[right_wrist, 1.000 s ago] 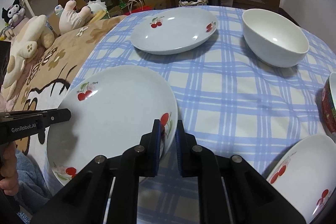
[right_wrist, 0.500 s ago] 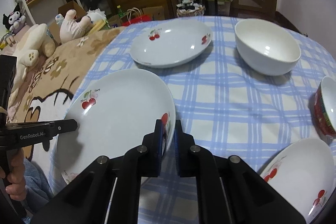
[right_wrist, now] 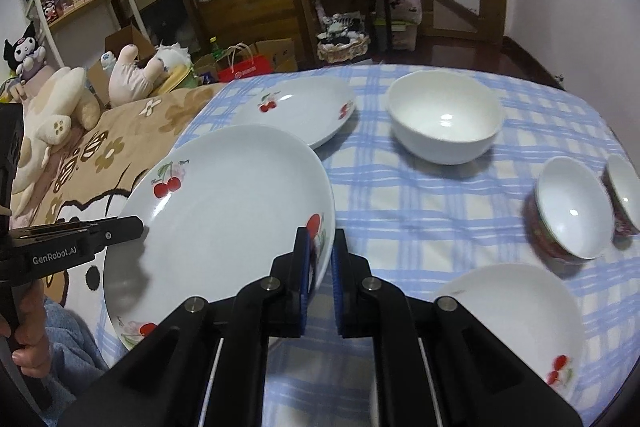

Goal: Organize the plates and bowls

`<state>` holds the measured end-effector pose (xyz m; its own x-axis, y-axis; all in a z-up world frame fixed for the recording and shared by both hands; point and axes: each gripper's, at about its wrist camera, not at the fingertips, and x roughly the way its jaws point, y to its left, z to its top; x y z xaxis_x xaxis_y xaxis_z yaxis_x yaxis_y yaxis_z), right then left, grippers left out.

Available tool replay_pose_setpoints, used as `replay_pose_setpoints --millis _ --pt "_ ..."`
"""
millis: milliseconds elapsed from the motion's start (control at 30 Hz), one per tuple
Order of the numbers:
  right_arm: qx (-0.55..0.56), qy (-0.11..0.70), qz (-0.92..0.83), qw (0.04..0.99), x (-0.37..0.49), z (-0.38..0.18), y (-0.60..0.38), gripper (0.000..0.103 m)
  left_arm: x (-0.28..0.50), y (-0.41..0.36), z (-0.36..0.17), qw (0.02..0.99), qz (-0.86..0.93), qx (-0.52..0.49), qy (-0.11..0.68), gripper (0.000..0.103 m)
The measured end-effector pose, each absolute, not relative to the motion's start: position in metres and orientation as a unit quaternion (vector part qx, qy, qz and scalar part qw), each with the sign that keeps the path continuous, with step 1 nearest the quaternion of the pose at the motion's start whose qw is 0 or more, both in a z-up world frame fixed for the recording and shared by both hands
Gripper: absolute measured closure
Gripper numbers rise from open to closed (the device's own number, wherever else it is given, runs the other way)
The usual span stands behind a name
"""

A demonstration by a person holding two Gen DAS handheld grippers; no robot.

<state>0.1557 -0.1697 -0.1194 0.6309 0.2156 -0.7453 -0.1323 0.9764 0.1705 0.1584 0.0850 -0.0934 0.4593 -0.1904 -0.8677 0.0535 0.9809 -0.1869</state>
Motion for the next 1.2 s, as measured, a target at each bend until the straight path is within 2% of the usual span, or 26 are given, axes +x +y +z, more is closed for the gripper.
replay_pose_setpoints --millis 633,1200 --pt "0.074 0.388 0.03 0.918 0.1 -0.079 -0.259 0.092 0.132 -0.01 -0.048 0.864 -0.137 -0.032 0.484 0.088" --pt "0.101 0.387 -0.022 0.916 0.06 -0.083 -0.317 0.092 0.112 -0.07 -0.062 0.854 -0.186 -0.027 0.486 0.088"
